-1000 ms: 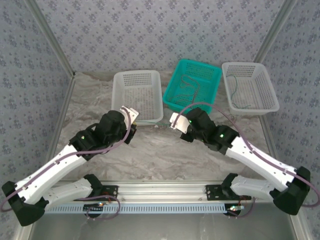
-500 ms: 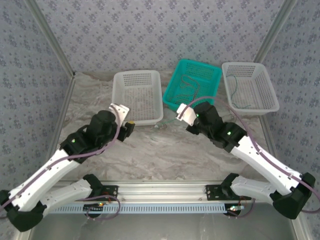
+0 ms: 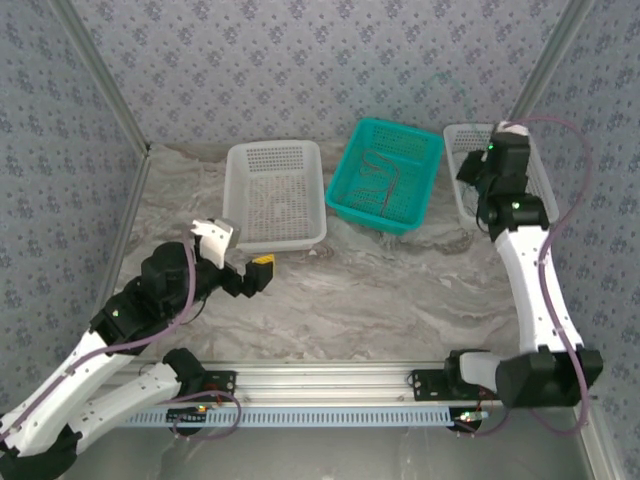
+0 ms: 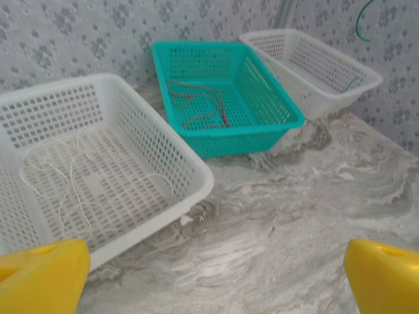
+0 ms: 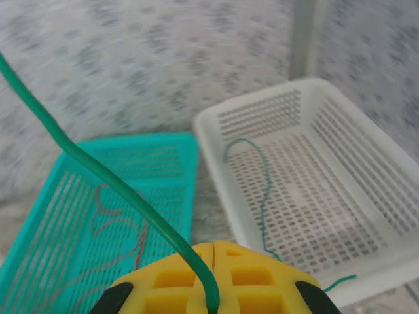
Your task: Untangle the cables
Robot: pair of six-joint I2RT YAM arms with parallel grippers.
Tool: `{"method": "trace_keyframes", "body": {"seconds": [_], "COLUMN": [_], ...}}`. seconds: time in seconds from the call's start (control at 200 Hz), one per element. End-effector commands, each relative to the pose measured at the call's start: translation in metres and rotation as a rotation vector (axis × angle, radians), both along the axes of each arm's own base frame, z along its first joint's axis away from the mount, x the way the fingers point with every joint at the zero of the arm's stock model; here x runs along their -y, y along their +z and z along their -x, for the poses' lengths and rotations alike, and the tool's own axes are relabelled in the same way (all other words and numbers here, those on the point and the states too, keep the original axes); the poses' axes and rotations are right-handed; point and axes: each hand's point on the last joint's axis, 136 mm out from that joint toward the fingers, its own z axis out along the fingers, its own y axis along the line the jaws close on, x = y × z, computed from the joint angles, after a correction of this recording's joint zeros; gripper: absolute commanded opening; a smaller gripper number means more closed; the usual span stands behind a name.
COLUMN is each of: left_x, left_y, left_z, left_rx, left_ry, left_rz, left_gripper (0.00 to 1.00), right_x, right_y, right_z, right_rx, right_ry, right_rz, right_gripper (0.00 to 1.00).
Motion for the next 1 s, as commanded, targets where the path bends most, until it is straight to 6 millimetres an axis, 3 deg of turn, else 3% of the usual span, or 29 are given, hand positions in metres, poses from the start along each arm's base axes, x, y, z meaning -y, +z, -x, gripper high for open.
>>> {"method": "trace_keyframes", "body": {"seconds": [0.0,0.1,0.235,0.385,0.525,0.635,0.705,0.794,0.994], "left_x": [-0.003,-0.006,0.000,0.015,0.022,0.022,0.022,0.014,-0.048], "left_y": [0.001,0.001,-0.005,-0.005,-0.005,-0.010,-0.012,-0.014,-0.027], "left_z": [0.004,0.006,0.010,0.020,0.024,0.021,0.017,0.005,-0.030], "left_rx": [-0.003,0.005,0.000,0.003,0.012,0.017,0.028,0.036,0.047], "left_ry": [0.001,0.004,-0.040,-0.144,-0.194,-0.188,-0.173,-0.097,0.298], "left_rz": [0.020,0.027,0.019,0.037,0.046,0.025,0.014,-0.010,-0.152], "left_gripper": [0.99,0.99,0.99,0.99,0.99,1.00,0.99,1.00,0.99], "right_x": [0.031,0.053,0.073,0.087,0.095,0.098,0.095,0.089,0.067], "right_y": [-0.027,-0.055,-0.091,-0.137,-0.165,-0.187,-0.190,-0.179,-0.125], "right_z": [-0.011,-0.028,-0.059,-0.086,-0.110,-0.114,-0.116,-0.119,-0.113], "right_rx": [0.023,0.018,-0.054,-0.200,-0.272,-0.356,-0.361,-0.328,-0.248], "right_ry": [-0.198,-0.265,-0.299,-0.334,-0.300,-0.285,-0.271,-0.236,-0.138], "right_rz": [-0.355,-0.530,-0.629,-0.655,-0.589,-0.558,-0.575,-0.568,-0.466], "right_gripper": [0.00,0.00,0.00,0.00,0.00,0.15,0.26,0.30,0.34]}}
